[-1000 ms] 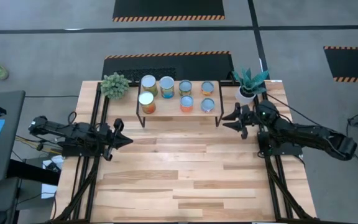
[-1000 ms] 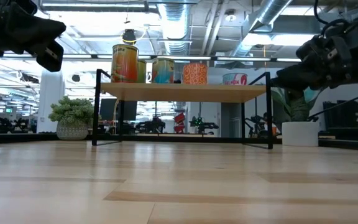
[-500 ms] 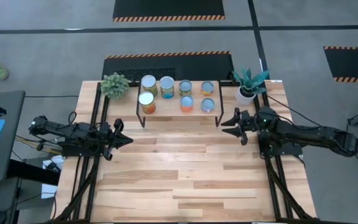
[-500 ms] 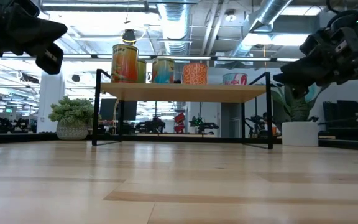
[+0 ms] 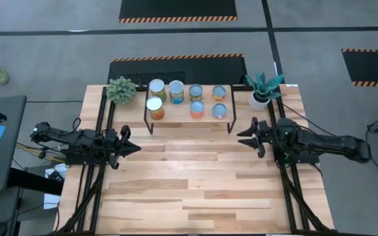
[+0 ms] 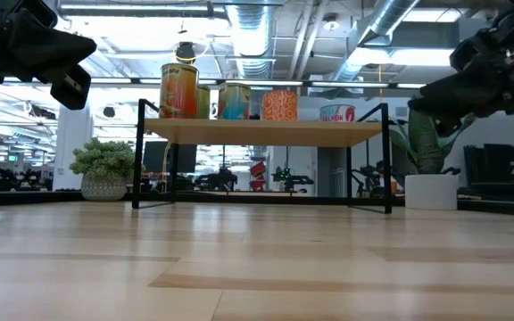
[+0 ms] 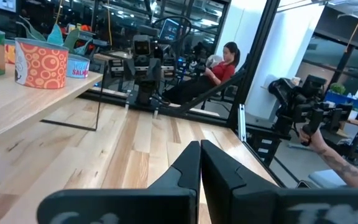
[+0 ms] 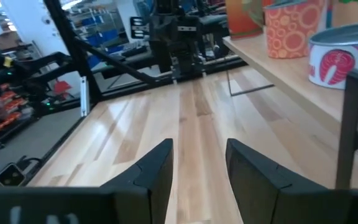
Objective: Pick and place cans onto a shelf
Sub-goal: Return to Home Position
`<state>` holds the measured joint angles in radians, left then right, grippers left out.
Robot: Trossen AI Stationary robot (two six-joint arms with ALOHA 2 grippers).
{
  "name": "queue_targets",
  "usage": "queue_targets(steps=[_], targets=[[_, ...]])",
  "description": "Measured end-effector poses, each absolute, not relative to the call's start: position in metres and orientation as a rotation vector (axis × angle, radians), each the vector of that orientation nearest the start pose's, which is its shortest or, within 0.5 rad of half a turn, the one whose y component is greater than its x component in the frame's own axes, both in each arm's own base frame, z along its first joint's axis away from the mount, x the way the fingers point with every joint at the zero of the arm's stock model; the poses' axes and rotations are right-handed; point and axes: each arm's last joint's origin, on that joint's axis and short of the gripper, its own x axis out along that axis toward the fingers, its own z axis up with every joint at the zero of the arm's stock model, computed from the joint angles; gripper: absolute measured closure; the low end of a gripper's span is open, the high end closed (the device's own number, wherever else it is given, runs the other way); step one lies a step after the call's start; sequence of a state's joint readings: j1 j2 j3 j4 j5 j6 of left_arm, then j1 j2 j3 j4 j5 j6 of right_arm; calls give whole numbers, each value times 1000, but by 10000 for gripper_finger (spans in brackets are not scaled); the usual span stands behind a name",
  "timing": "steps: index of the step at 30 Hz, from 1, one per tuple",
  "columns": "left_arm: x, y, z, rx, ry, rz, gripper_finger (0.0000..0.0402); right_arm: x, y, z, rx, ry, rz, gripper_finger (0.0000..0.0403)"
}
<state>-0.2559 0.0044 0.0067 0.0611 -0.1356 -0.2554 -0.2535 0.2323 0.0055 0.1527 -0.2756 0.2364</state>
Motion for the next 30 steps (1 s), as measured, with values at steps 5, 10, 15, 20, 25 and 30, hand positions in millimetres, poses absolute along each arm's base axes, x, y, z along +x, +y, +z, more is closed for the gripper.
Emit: queue_targets(steps=[5,10,15,20,25,30], targets=[[95,-21,171,-267,-46,-128,402,104,-15,162,251,58,34,230],[95,-21,171,-268,-42,-127,402,101,-8,165,226,19,86,232],[95,-22,170,-237,-35,-153,402,102,-2,165,267,29,119,229],[95,-22,170,-200,-34,-159,401,102,2,166,264,18,160,232],[95,-22,170,-233,-30,-163,402,102,4,166,264,24,177,230],[95,-22,170,-231,-30,-163,402,102,4,166,263,24,182,230]])
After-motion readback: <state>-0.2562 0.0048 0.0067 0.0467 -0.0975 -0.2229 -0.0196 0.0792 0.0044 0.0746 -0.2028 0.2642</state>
